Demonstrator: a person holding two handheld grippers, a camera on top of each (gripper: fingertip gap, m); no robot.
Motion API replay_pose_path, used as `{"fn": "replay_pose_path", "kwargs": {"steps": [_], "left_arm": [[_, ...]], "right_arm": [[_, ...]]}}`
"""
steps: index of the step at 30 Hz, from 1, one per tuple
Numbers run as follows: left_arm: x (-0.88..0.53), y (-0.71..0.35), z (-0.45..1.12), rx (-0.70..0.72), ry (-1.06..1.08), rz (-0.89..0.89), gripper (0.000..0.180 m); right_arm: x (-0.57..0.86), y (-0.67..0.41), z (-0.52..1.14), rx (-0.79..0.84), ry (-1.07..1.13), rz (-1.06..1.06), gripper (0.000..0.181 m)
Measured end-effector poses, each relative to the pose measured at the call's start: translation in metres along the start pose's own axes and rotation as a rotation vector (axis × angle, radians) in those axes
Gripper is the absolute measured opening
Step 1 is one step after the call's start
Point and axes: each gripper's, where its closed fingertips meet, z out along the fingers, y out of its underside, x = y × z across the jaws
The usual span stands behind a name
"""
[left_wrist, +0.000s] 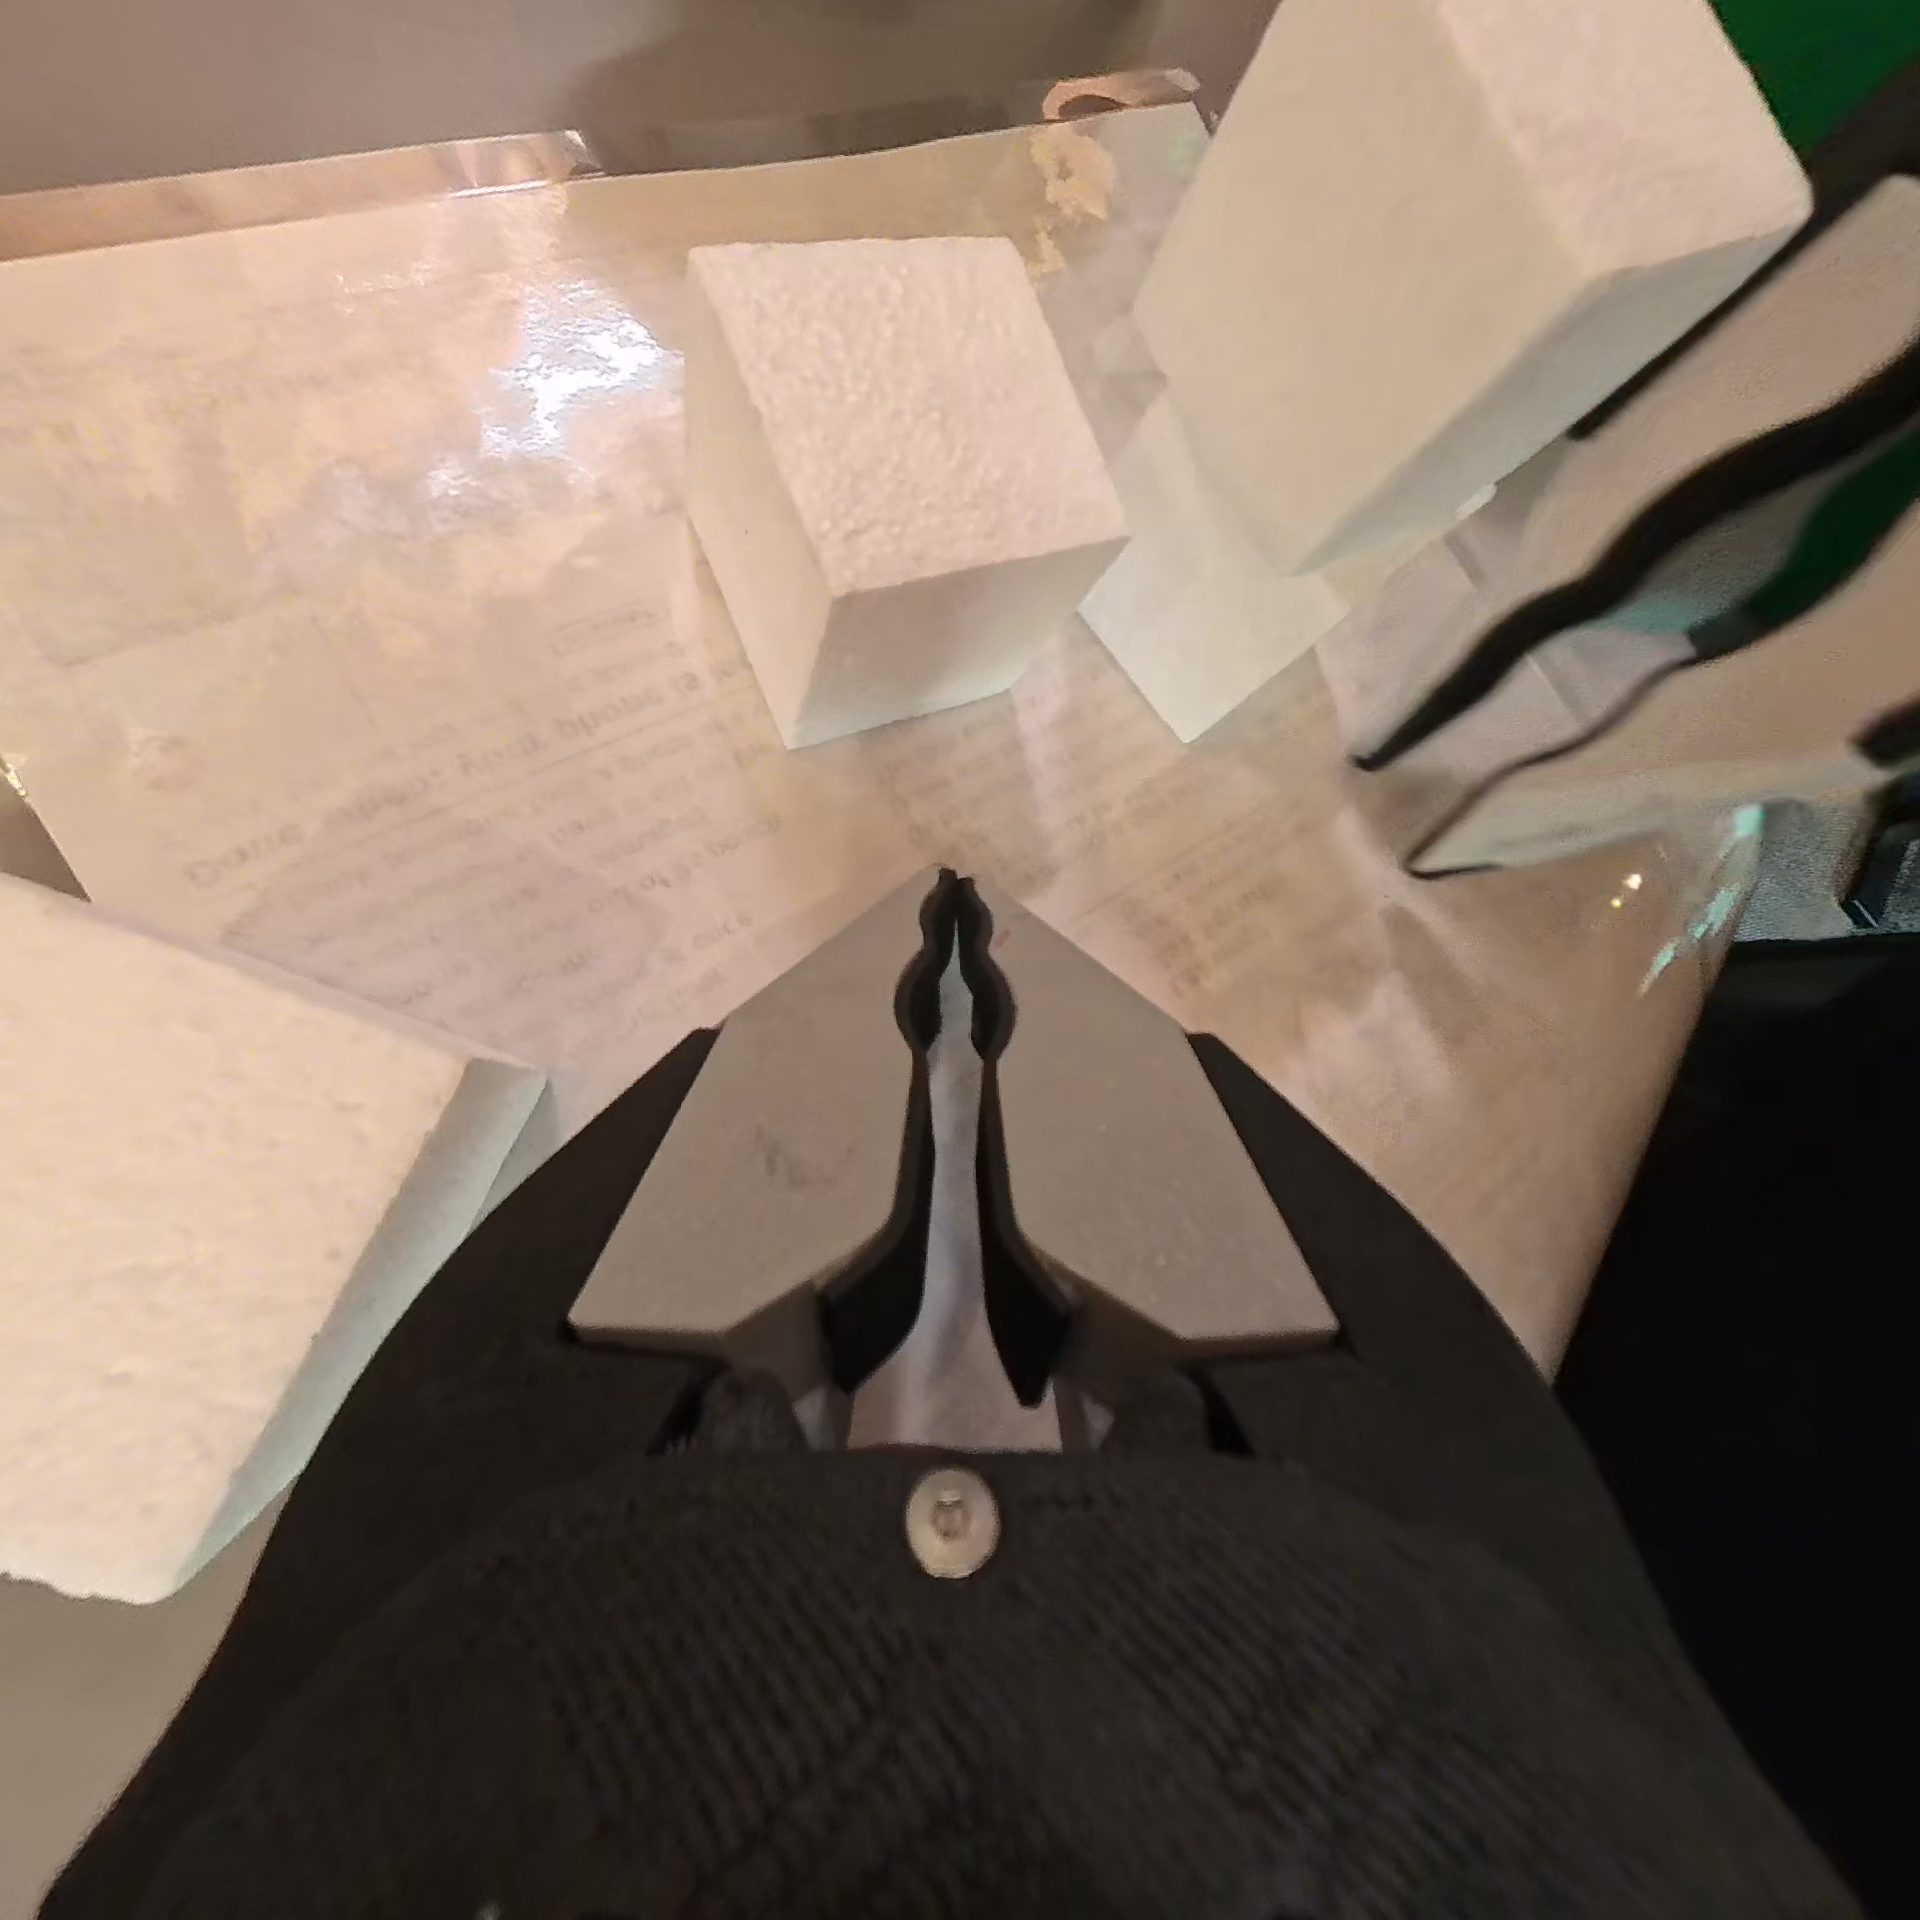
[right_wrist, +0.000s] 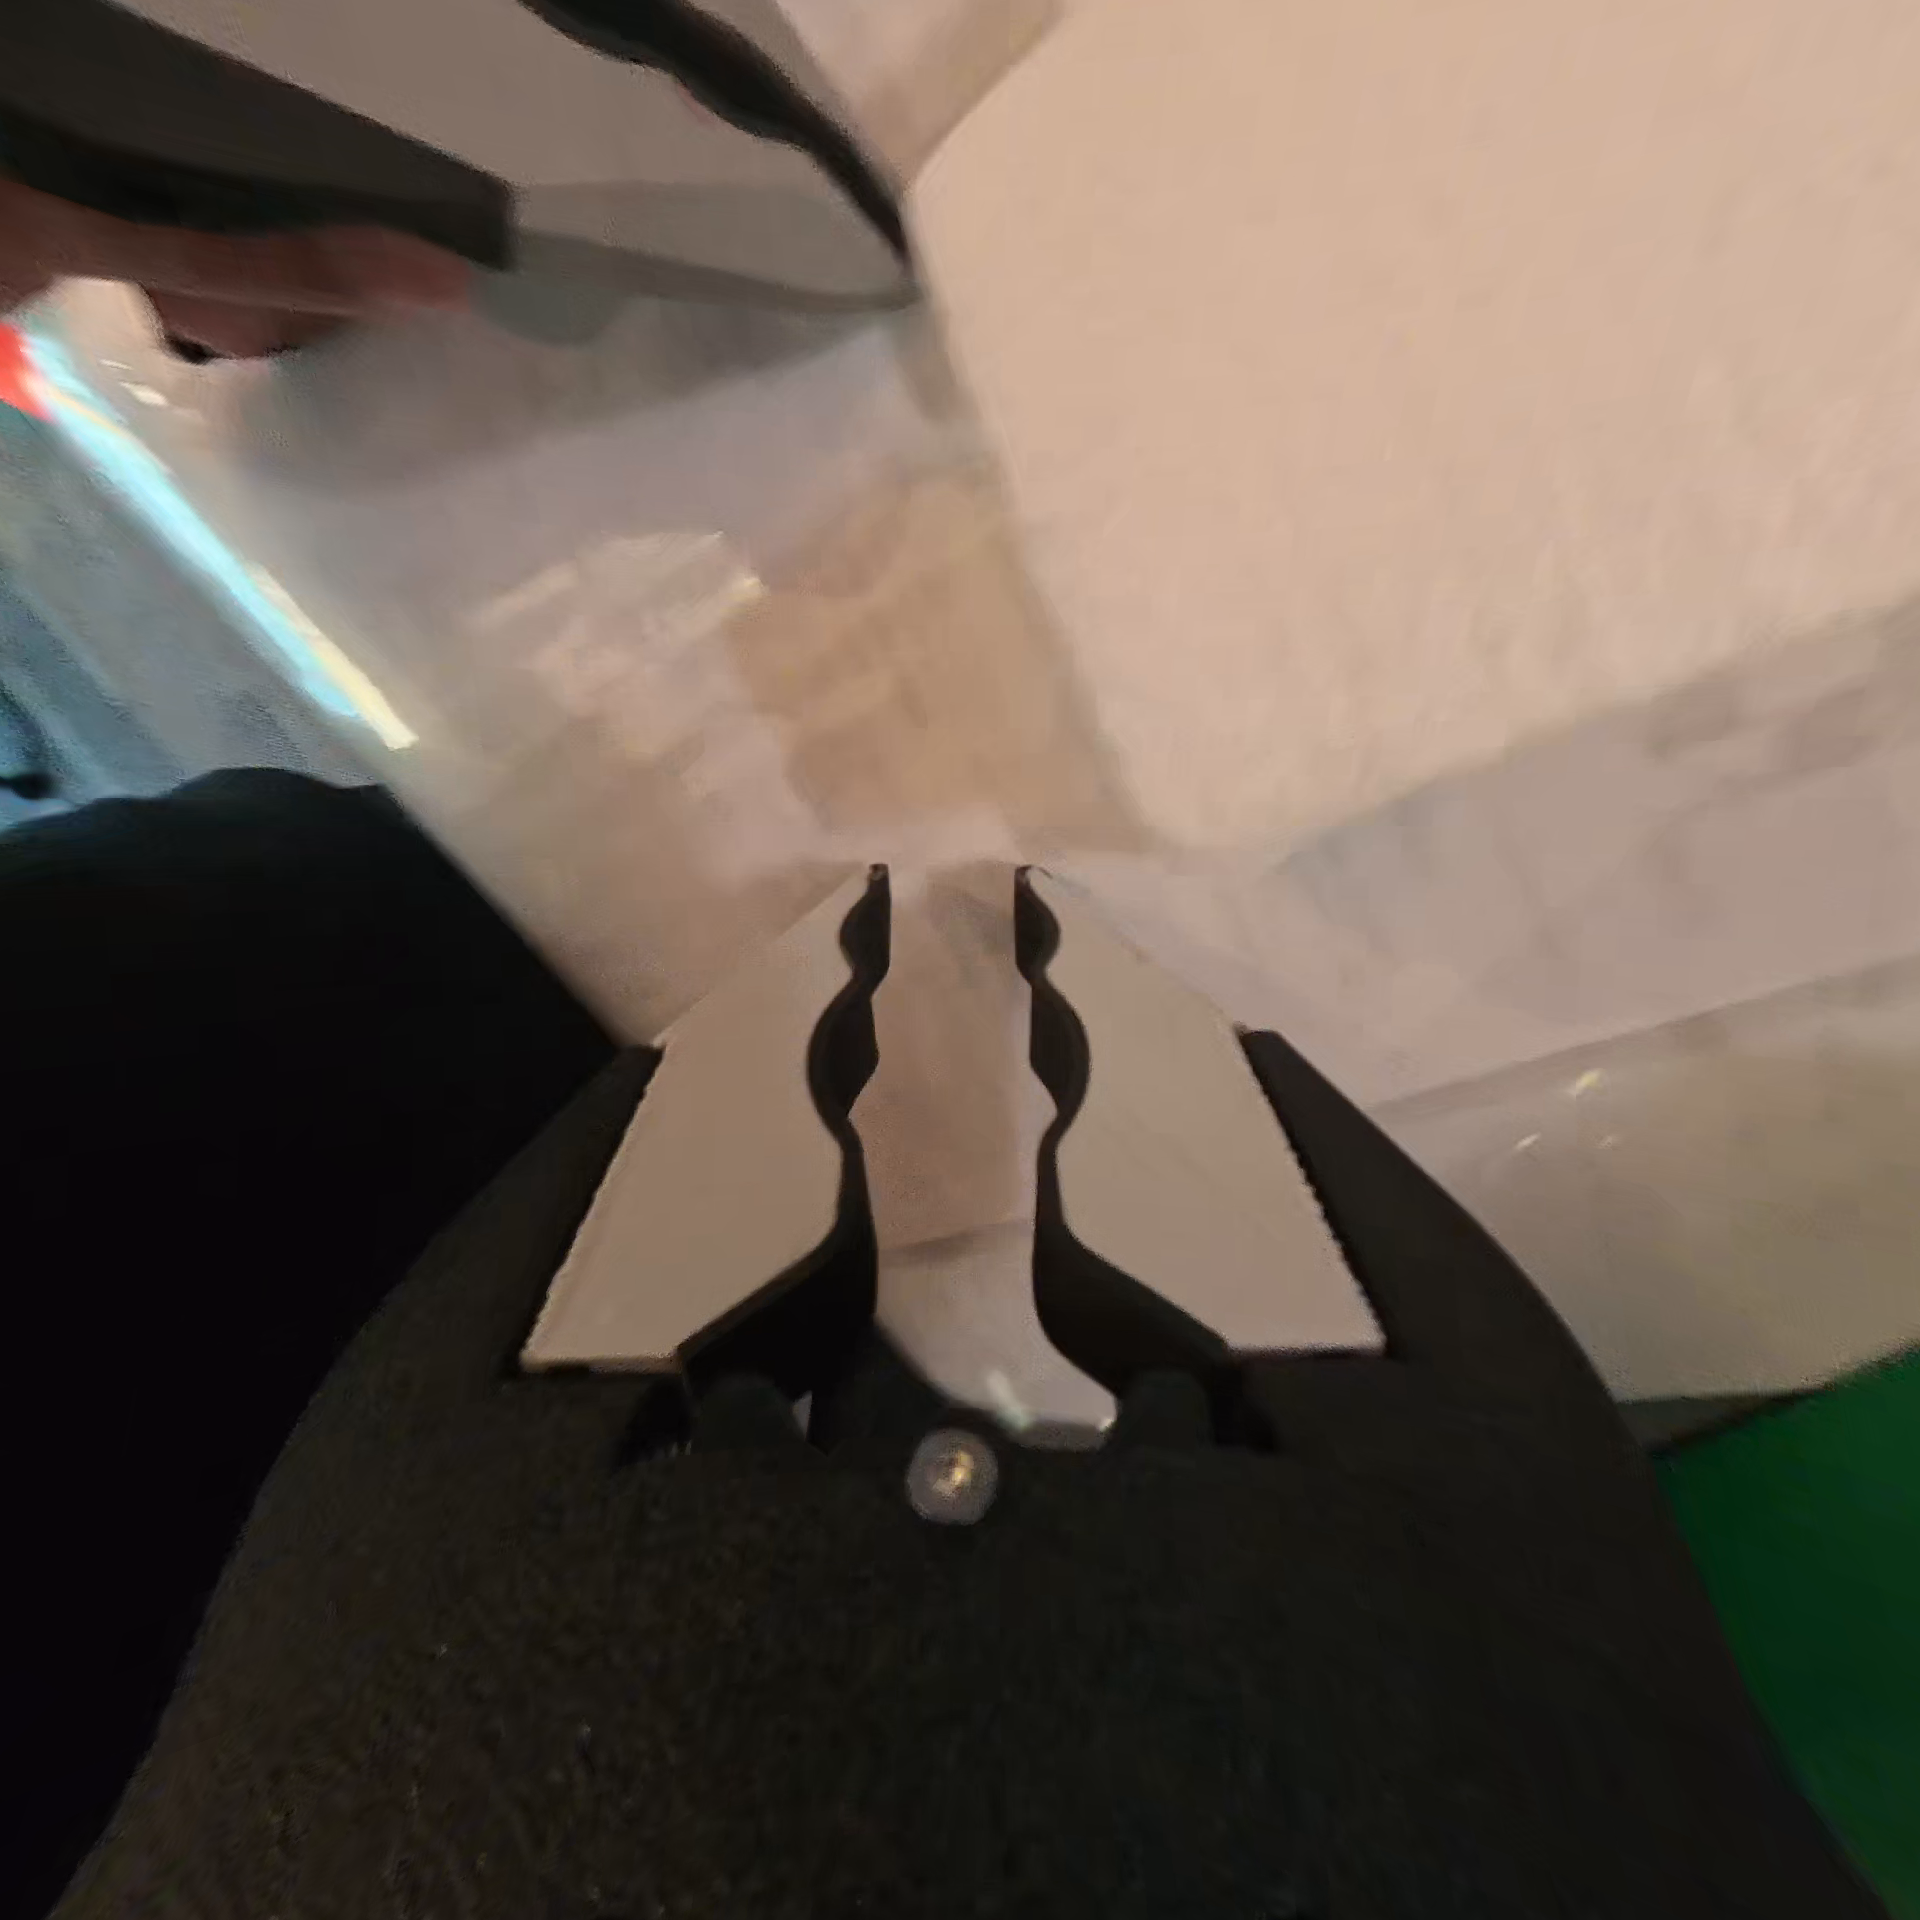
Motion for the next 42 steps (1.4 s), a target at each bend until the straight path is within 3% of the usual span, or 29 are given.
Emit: {"fn": "replay_pose_path", "kwargs": {"steps": [8,12,15,19,22,30,32,34,35,38,42], "left_arm": [[0.0,0.0,0.0,-0.005,-0.007,0.011,0.0],[0.001,0.0,0.0,0.012,-0.01,-0.011,0.0],[0.003,0.001,0.001,0.015,-0.011,-0.005,0.0],[0.004,0.001,0.001,0.002,-0.011,0.003,0.0],[0.004,0.001,0.001,-0.001,-0.013,0.0,0.0],[0.006,0.003,0.001,0.013,-0.02,-0.022,0.0],[0.006,0.003,0.001,0.01,-0.016,-0.022,0.0],[0.006,0.003,0.001,0.005,-0.018,-0.018,0.0],[0.007,0.003,0.001,0.0,-0.019,-0.014,0.0],[0.007,0.004,0.001,-0.001,-0.018,-0.013,0.0],[0.008,0.004,0.001,0.009,-0.015,-0.035,0.0]], "right_arm": [[0.062,-0.069,-0.04,0.29,0.252,0.028,0.025],[0.037,-0.044,-0.017,0.169,0.092,-0.002,0.003],[0.057,-0.057,0.002,0.097,0.193,-0.082,0.004],[0.105,-0.109,-0.019,0.222,0.431,-0.078,0.004],[0.08,-0.109,-0.02,0.261,0.276,-0.047,0.006],[-0.005,-0.088,0.015,0.134,-0.024,-0.336,0.0],[0.033,-0.102,0.025,0.07,0.197,-0.351,0.0],[0.08,-0.129,0.009,0.139,0.454,-0.273,0.0],[0.088,-0.141,-0.002,0.203,0.471,-0.202,0.0],[0.064,-0.153,-0.018,0.325,0.3,-0.136,0.0],[-0.003,-0.115,0.019,0.156,-0.018,-0.339,0.0]]}}
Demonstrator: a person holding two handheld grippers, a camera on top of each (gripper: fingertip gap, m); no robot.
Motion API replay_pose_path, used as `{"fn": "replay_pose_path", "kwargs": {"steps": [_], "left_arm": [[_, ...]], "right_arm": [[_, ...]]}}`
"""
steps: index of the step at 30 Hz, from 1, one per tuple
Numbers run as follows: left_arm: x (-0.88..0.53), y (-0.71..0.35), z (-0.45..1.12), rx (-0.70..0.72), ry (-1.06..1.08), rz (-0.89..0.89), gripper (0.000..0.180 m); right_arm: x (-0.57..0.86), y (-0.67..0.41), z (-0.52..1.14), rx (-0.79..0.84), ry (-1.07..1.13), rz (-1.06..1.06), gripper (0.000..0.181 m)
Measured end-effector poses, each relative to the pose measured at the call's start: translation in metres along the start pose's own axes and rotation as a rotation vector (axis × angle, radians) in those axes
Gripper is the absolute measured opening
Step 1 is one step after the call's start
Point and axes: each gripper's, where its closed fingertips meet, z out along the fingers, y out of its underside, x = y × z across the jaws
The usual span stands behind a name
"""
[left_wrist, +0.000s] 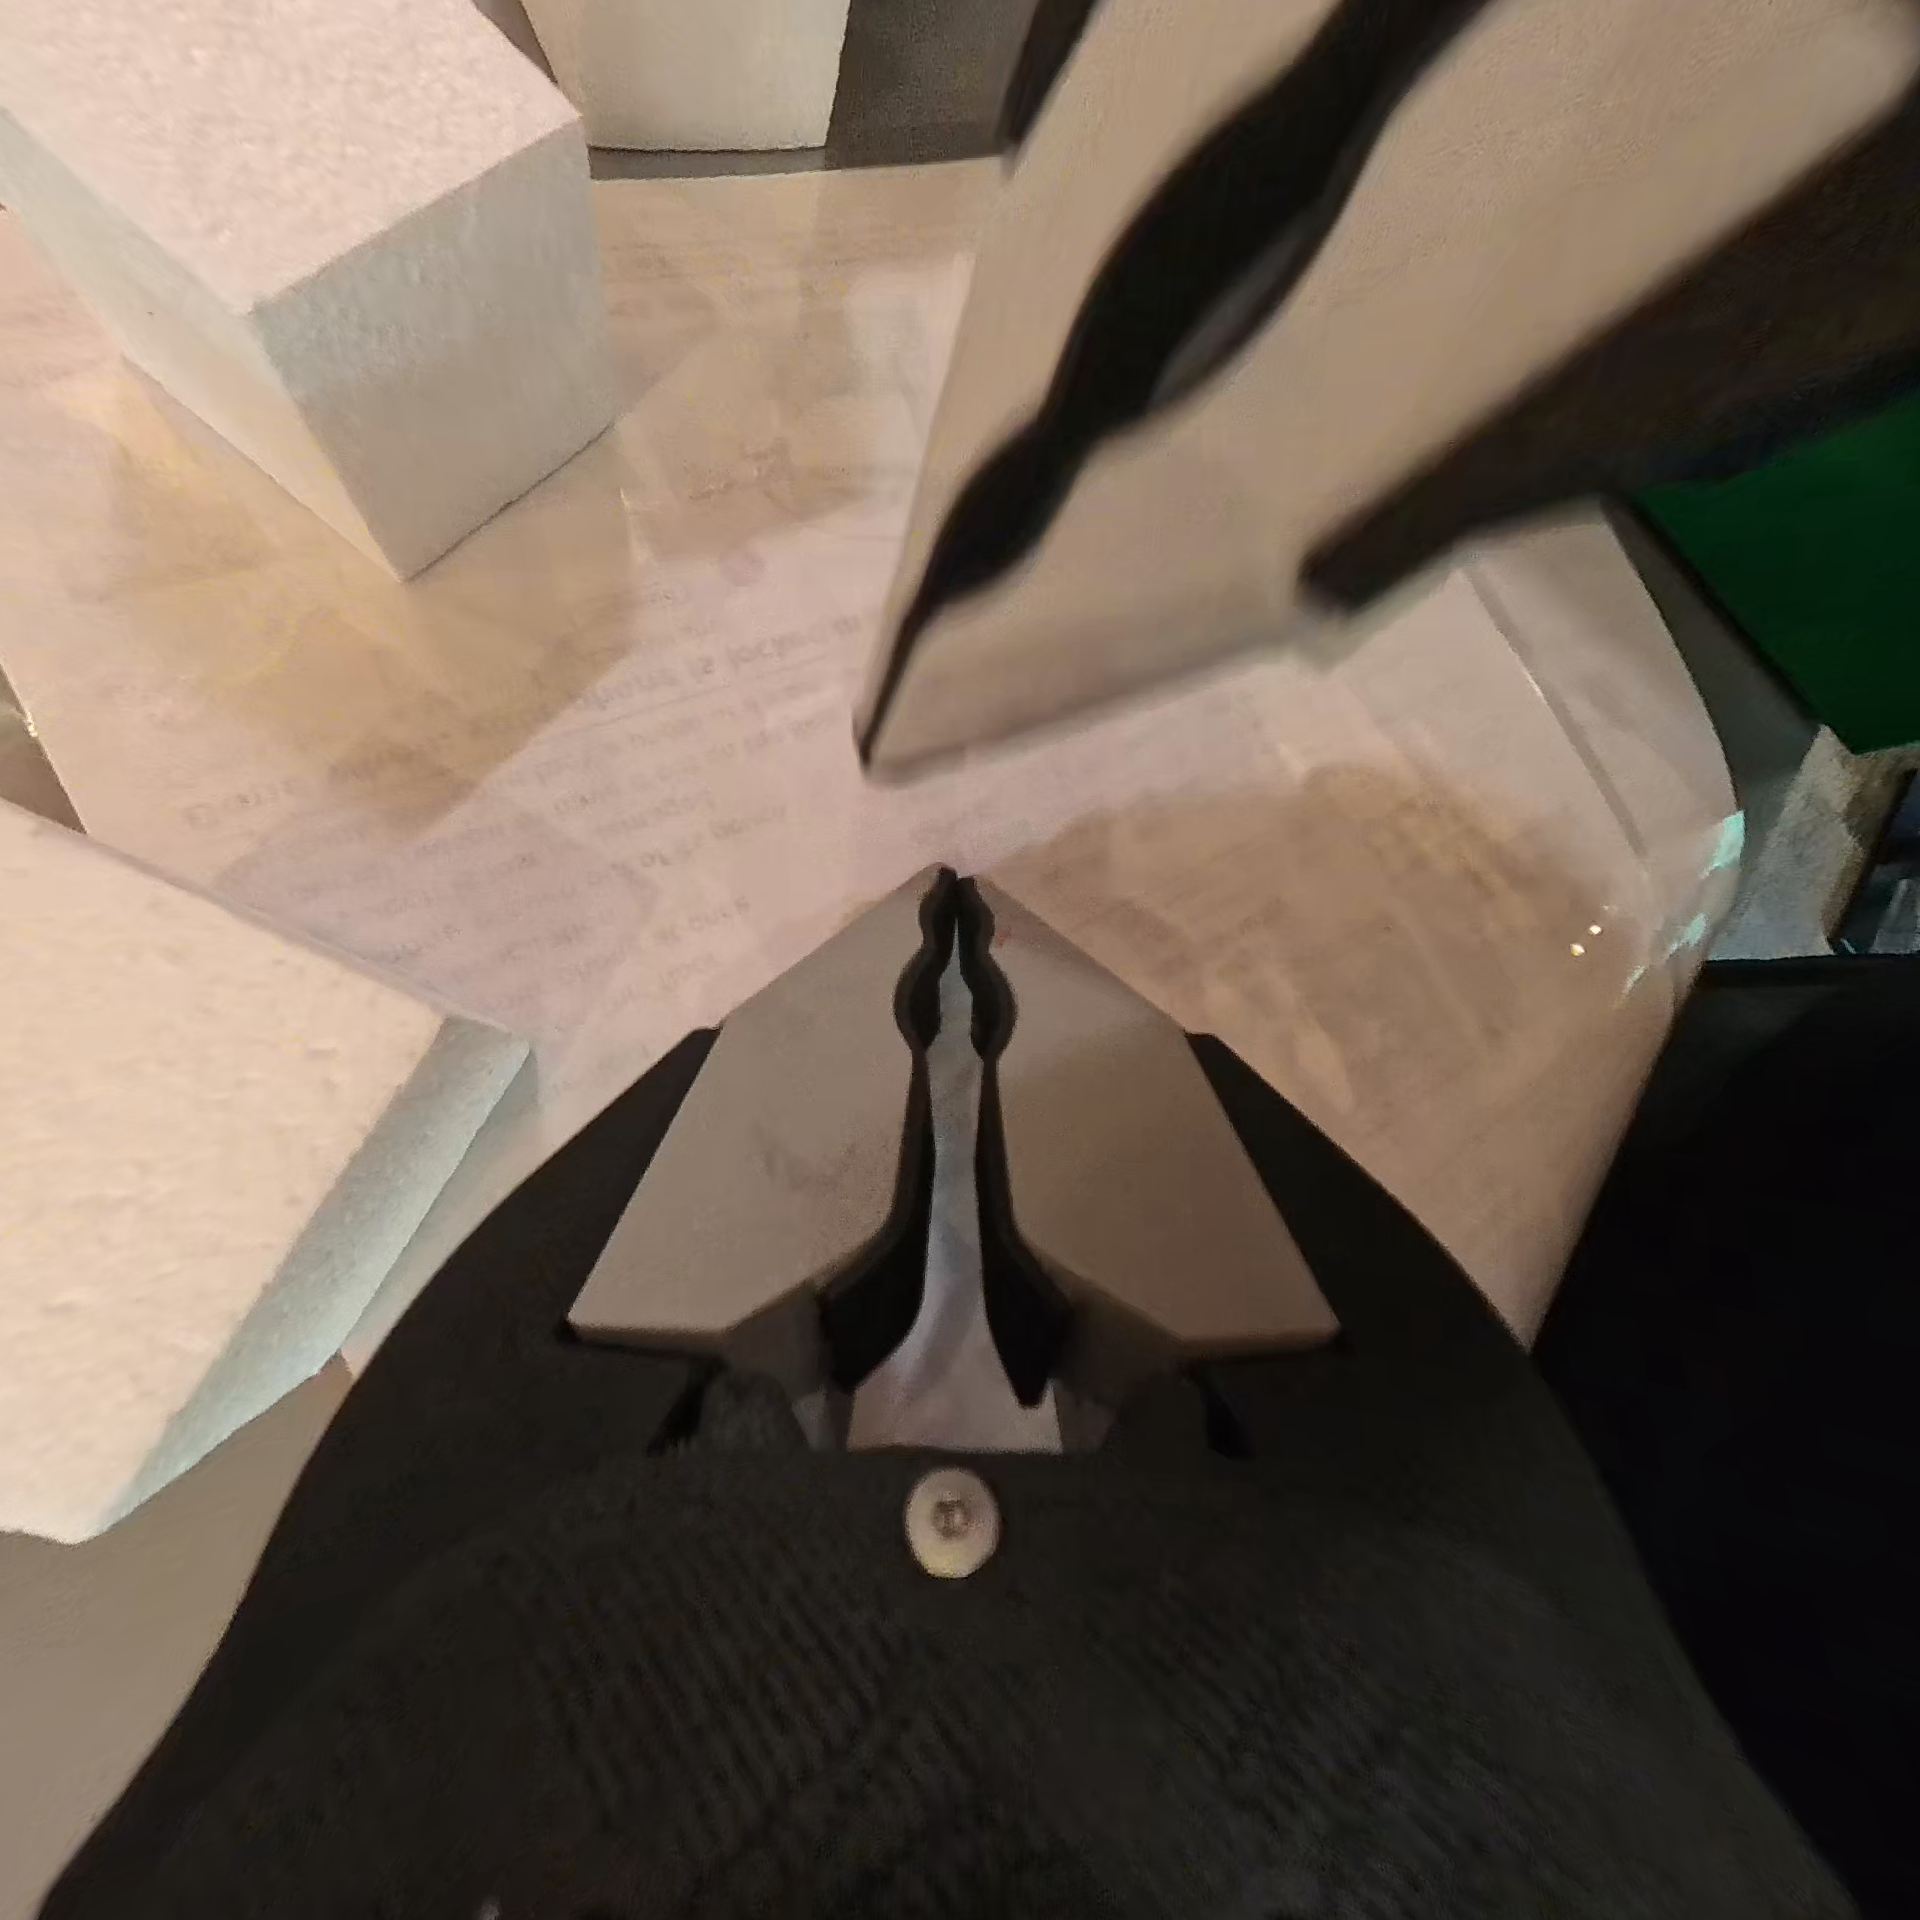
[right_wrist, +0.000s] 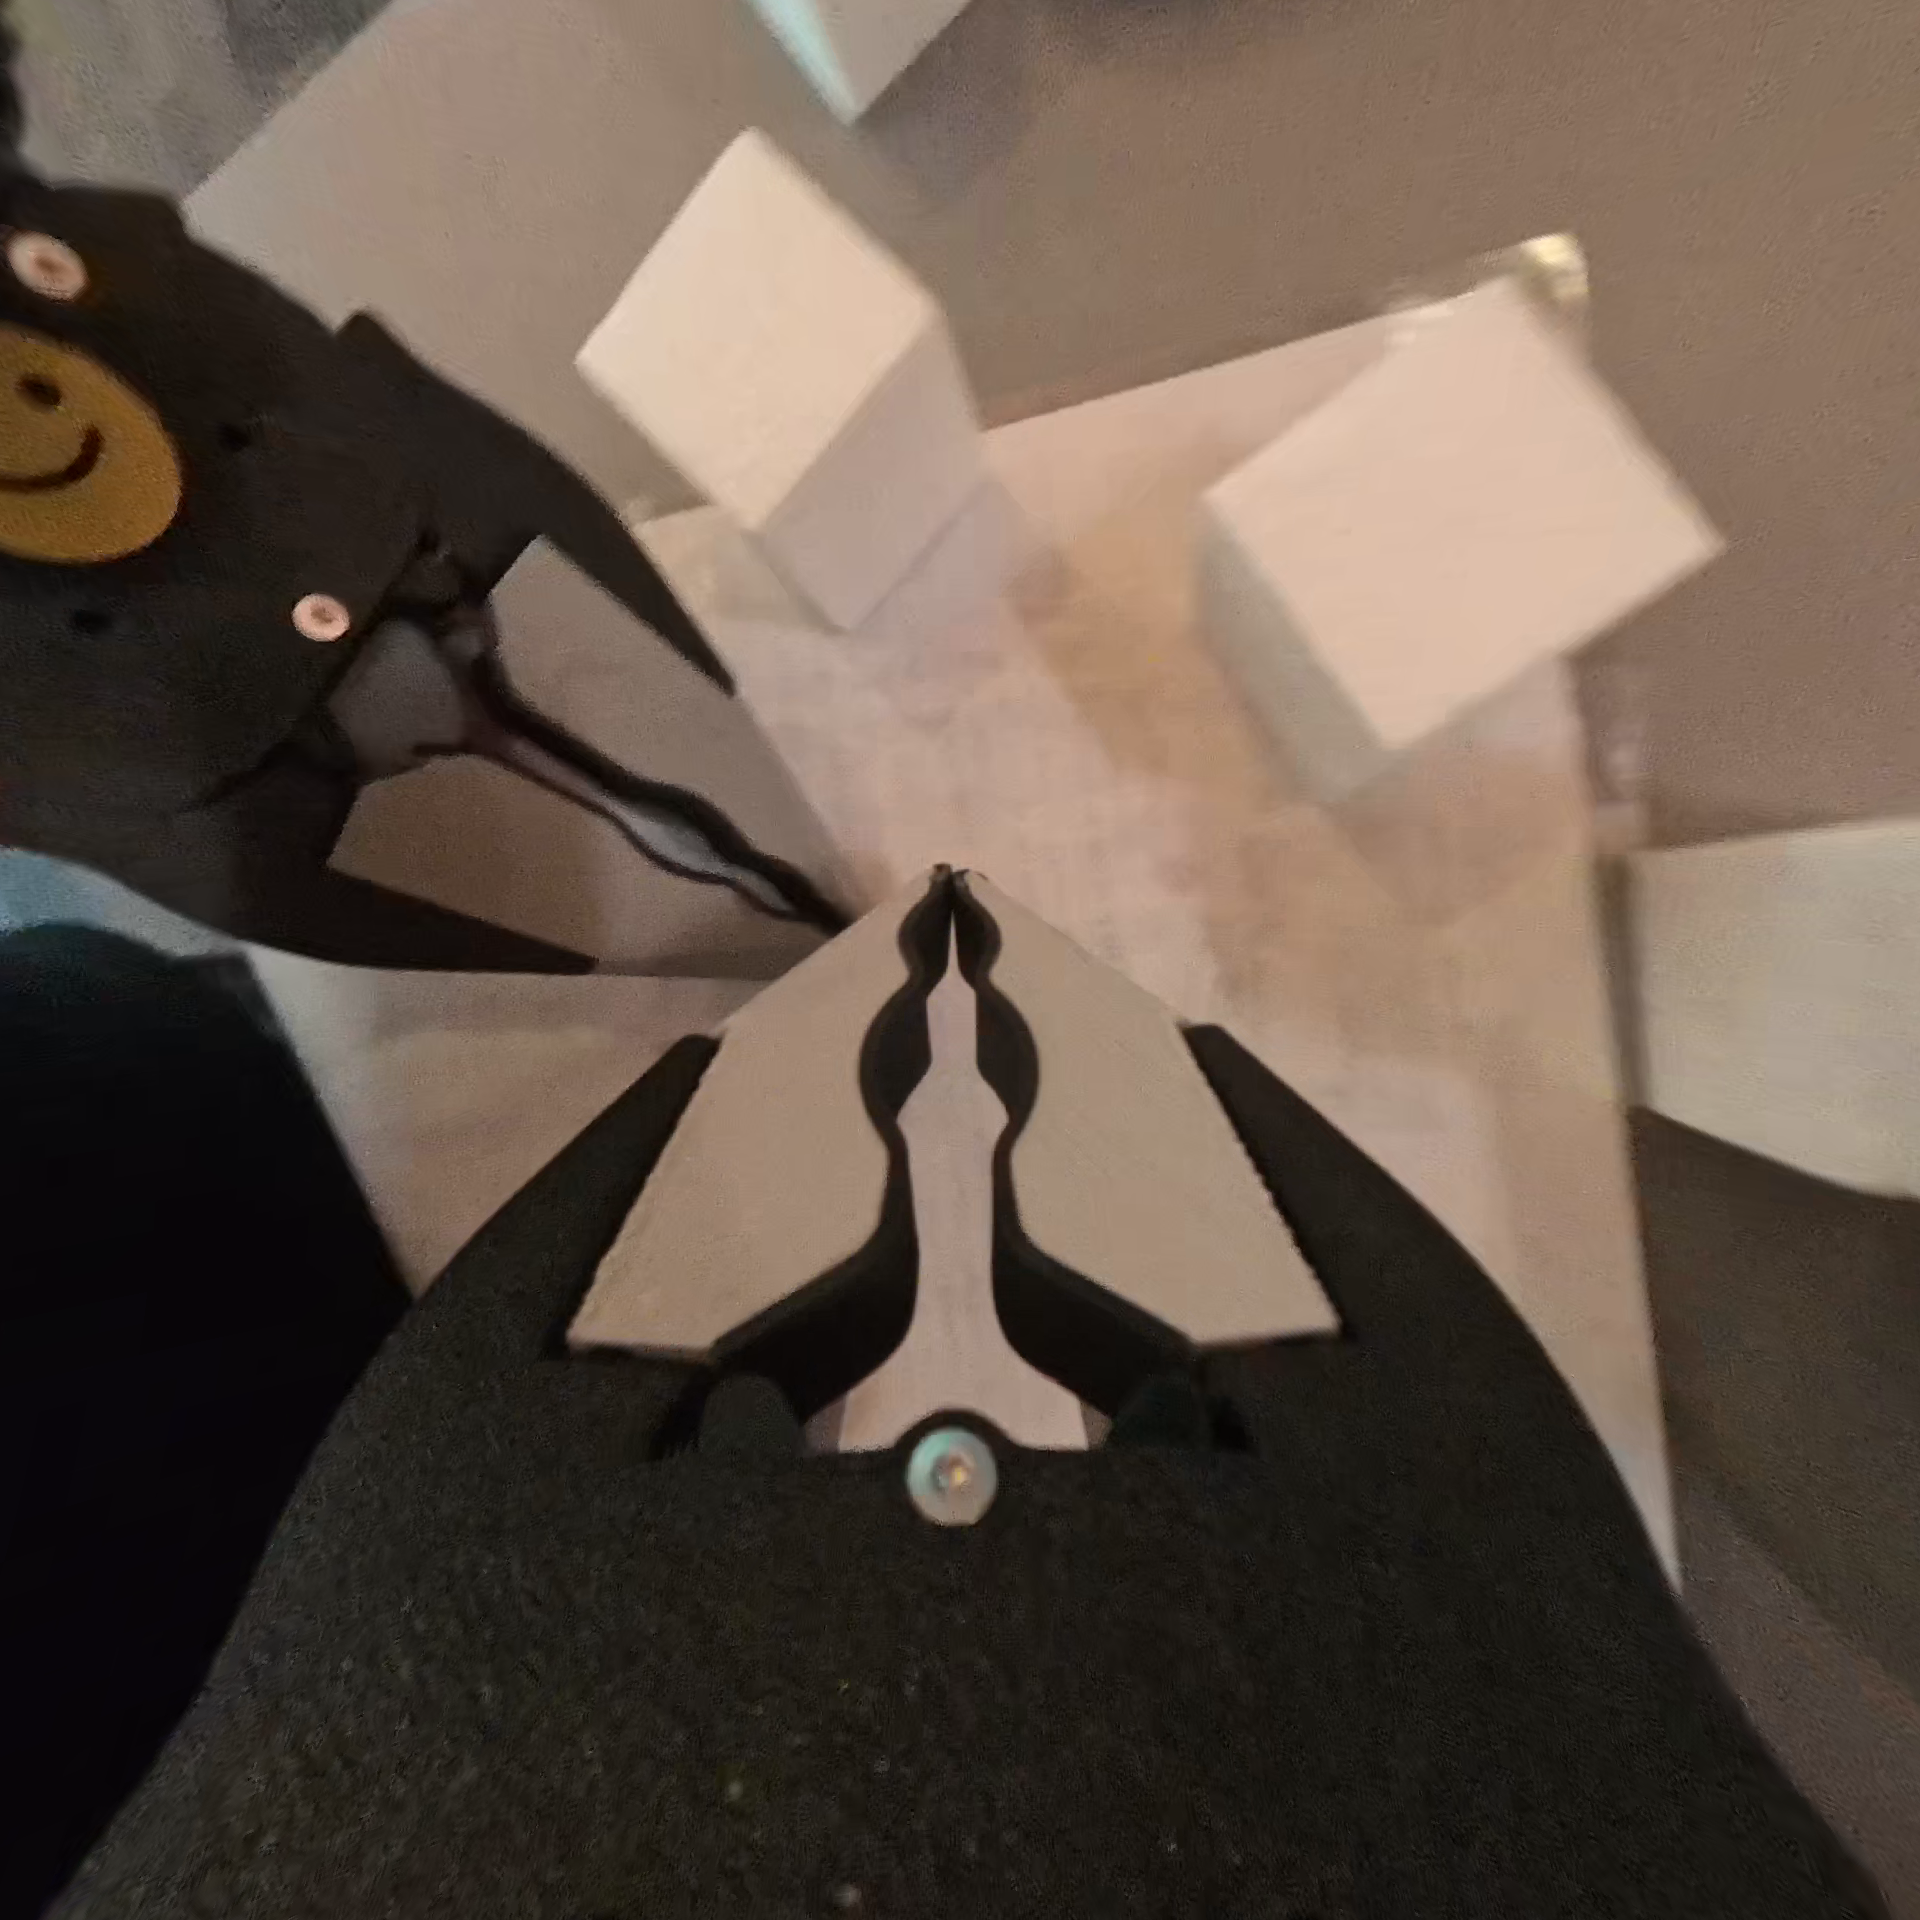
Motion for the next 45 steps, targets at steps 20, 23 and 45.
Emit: {"fn": "replay_pose_path", "kwargs": {"steps": [20,23,45], "left_arm": [[0.004,0.008,-0.006,-0.047,-0.018,0.013,0.0],[0.004,0.014,-0.014,-0.096,-0.02,0.019,0.0],[-0.05,-0.006,-0.06,-0.07,-0.177,-0.101,0.0]], "right_arm": [[0.015,0.03,0.006,-0.092,0.115,0.258,0.006],[0.015,0.036,0.005,-0.065,0.112,0.29,0.003],[0.011,0.054,-0.004,-0.037,0.015,0.33,0.0]]}}
